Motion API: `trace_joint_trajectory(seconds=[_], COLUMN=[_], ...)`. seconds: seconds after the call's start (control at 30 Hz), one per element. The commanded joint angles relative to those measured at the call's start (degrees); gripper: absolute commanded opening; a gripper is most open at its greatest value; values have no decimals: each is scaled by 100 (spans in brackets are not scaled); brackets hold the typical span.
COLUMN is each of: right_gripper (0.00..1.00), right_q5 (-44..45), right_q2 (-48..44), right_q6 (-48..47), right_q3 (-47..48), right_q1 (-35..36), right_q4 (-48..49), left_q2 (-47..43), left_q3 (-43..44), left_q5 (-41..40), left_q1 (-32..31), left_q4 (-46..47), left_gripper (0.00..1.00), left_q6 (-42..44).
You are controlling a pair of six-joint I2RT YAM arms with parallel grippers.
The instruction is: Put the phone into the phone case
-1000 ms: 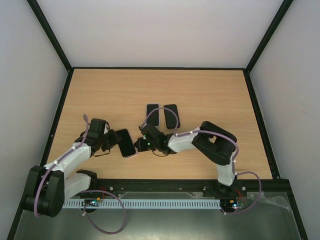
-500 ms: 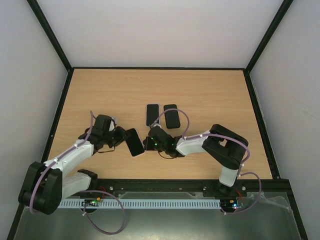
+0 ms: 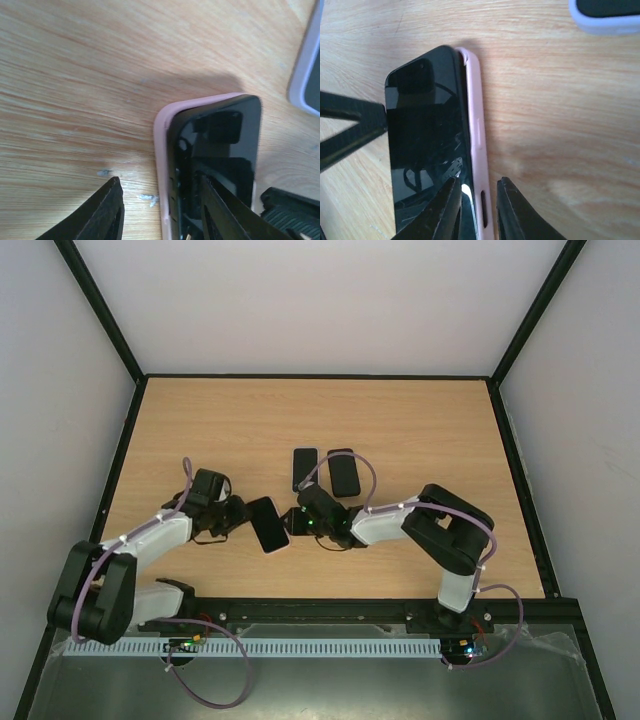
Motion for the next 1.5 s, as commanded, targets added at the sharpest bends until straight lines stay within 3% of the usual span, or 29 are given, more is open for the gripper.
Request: trace_joint_trajectory(seconds=[0.0,0.23,0.53,0.73,0.93,1.27,1.47], right_gripper=[22,21,15,20,20,11,5], right_q5=[-252,-889,-894,-1014,-1027,-893,-655], right_q2=[283,742,658,471,708,911,970], right_q6=[-205,-361,-81,31,63,105,57], right_q3=[190,505,286,267,229,149,-148], right_q1=[-251,-408,-415,-408,-414,-408,-409], right_q4=[180,152,419,543,676,551,442], left_q2=[403,629,787,895,1077,1028,1014], left_q3=[148,298,492,540,630,783,832], left_q5=[1,90,153,216,115,321,324], left_q1=[21,28,-26,-111,-251,-512,-661], left_q4=[131,251,147,135,87,145,118], left_gripper=[41,38,33,25,24,20,25], left_q6=[172,171,169,110,73,-129,-277])
